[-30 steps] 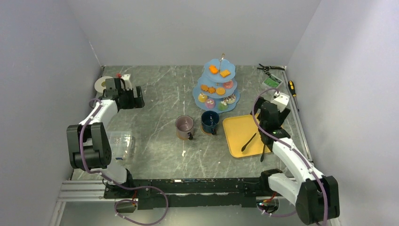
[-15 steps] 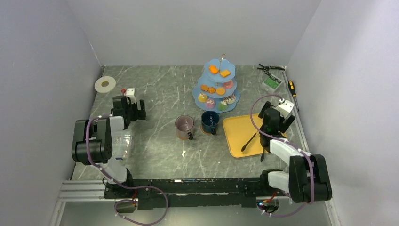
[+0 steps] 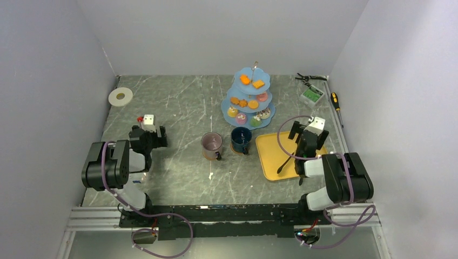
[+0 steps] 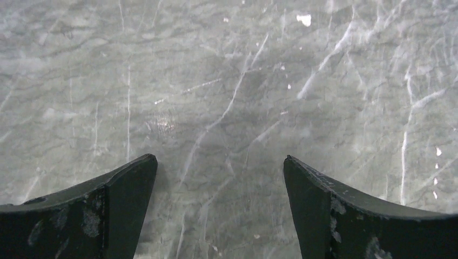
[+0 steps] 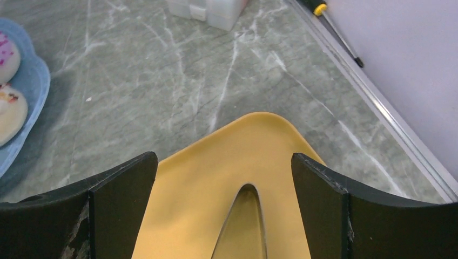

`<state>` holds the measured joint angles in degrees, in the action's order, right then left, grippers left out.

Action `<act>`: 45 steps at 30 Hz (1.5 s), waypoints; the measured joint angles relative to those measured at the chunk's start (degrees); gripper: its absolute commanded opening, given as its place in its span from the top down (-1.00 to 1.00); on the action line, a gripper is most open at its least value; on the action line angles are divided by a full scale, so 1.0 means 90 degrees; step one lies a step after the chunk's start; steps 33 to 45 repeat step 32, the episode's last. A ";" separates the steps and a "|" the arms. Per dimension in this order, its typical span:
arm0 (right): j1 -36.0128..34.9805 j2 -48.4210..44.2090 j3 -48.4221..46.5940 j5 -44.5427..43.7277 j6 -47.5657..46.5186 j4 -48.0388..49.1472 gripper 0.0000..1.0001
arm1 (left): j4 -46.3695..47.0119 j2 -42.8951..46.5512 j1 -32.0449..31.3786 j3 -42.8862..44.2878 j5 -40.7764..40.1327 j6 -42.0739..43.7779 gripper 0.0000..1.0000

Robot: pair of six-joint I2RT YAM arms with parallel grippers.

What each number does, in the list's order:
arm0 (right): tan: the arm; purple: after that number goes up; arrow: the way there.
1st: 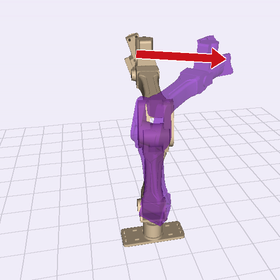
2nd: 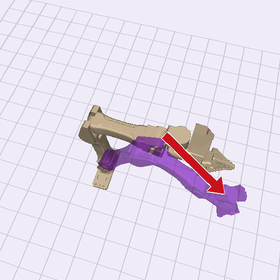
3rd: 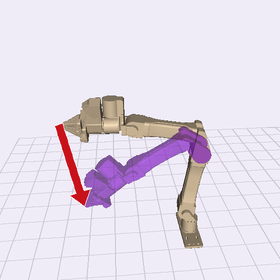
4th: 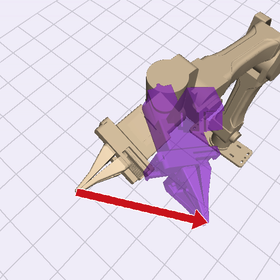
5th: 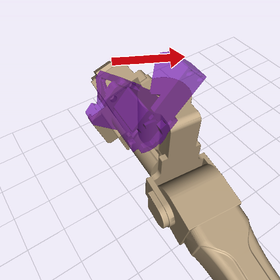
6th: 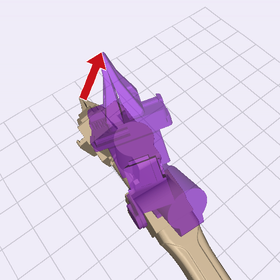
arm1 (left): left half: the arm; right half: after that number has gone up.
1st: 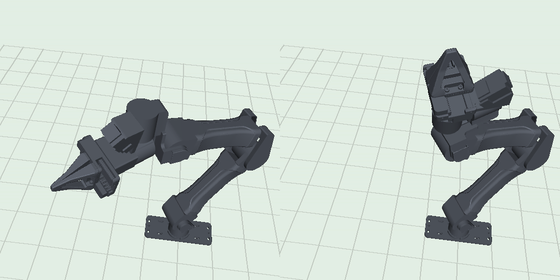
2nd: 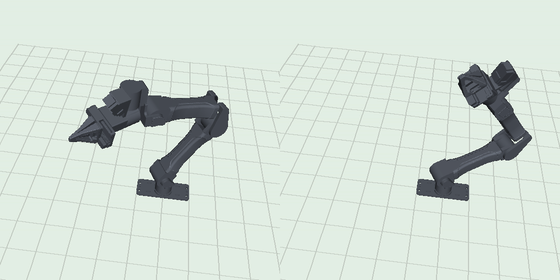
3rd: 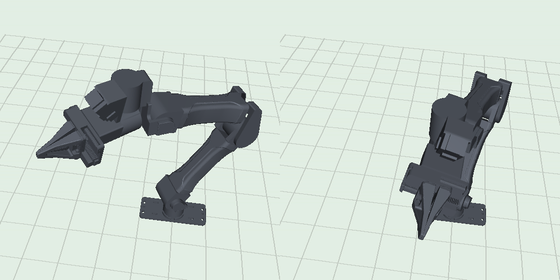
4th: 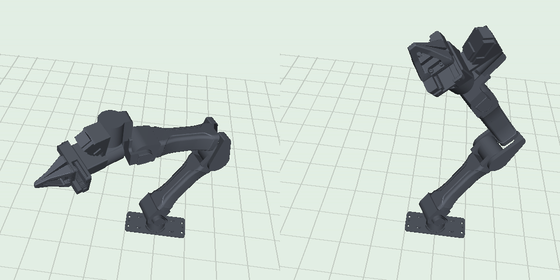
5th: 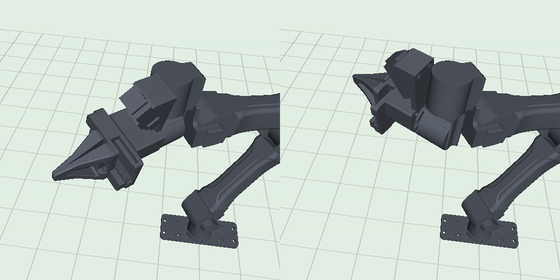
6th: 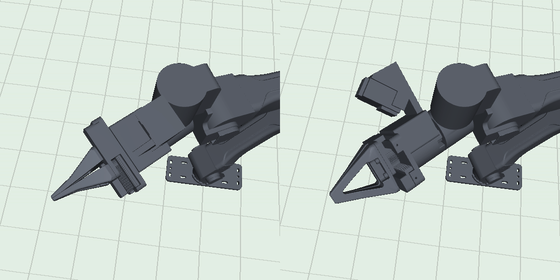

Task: Serve the afternoon tea

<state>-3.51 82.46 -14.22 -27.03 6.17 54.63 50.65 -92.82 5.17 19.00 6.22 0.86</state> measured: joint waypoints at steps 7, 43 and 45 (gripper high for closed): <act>0.0243 0.0333 0.0061 0.1022 -0.0255 0.0420 -0.99 | 0.0299 -0.0029 0.0000 0.0095 0.0061 0.0002 -0.87; 0.0352 0.0328 0.0032 0.1569 -0.0338 0.0605 -0.99 | 0.0226 -0.0063 0.0044 0.0313 0.0168 0.0000 -0.87; 0.0352 0.0328 0.0032 0.1569 -0.0338 0.0605 -0.99 | 0.0226 -0.0063 0.0044 0.0313 0.0168 0.0000 -0.87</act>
